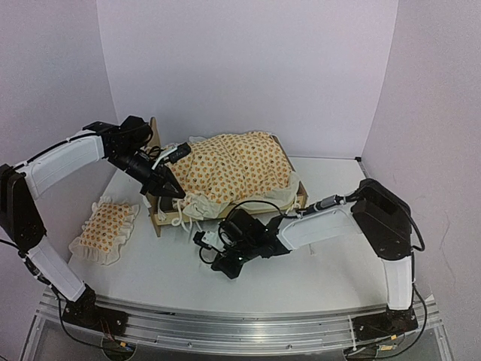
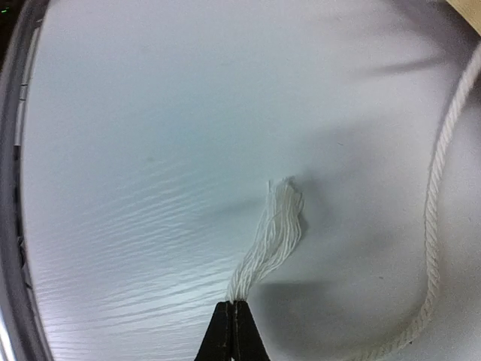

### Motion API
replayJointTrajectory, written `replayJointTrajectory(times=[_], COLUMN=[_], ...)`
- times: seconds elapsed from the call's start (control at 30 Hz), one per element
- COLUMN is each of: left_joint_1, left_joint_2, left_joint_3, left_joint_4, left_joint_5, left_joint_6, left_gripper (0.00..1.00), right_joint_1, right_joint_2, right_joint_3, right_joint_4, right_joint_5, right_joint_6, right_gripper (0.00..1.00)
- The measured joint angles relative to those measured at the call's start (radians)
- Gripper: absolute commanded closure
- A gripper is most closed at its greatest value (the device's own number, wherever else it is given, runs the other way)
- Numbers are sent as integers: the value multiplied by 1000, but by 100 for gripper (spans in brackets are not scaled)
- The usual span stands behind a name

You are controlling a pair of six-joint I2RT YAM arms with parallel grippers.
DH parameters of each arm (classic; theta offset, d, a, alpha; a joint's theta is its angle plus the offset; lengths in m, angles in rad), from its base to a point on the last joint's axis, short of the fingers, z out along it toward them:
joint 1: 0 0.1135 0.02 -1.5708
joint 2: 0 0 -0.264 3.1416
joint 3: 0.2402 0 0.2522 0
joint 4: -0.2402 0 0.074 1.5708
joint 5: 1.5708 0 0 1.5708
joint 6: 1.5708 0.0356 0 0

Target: Set up the pet bed

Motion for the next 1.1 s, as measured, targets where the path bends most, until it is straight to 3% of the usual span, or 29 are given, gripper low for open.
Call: replayJointTrajectory(times=[0.3, 0.53, 0.77, 0.83, 0.93, 0.97, 1.1], left_joint_1=[-59, -191, -221, -235, -256, -262, -259], left_joint_2=[100, 249, 351, 369, 396, 404, 404], left_joint_3=[74, 140, 88, 81, 75, 70, 48], left_joint_4=[65, 183, 228, 205, 161, 146, 105], left_joint_5=[50, 59, 43, 33, 14, 6, -25], left_joint_6=[-42, -110, -110, -83, -33, -19, 6], left_gripper=[100, 100, 100, 90, 54, 46, 31], right_joint_1=[113, 122, 122, 122, 121, 120, 105], right_joint_2=[-139, -144, -146, -150, -168, -173, -190], right_joint_3=[79, 155, 162, 159, 148, 145, 120], right_joint_4=[-15, -7, 5, 23, 49, 56, 95], right_joint_5=[-114, -162, -145, -133, -112, -107, -88], right_joint_6=[-3, -1, 34, 48, 76, 87, 158], right_gripper=[100, 100, 100, 100, 100, 100, 100])
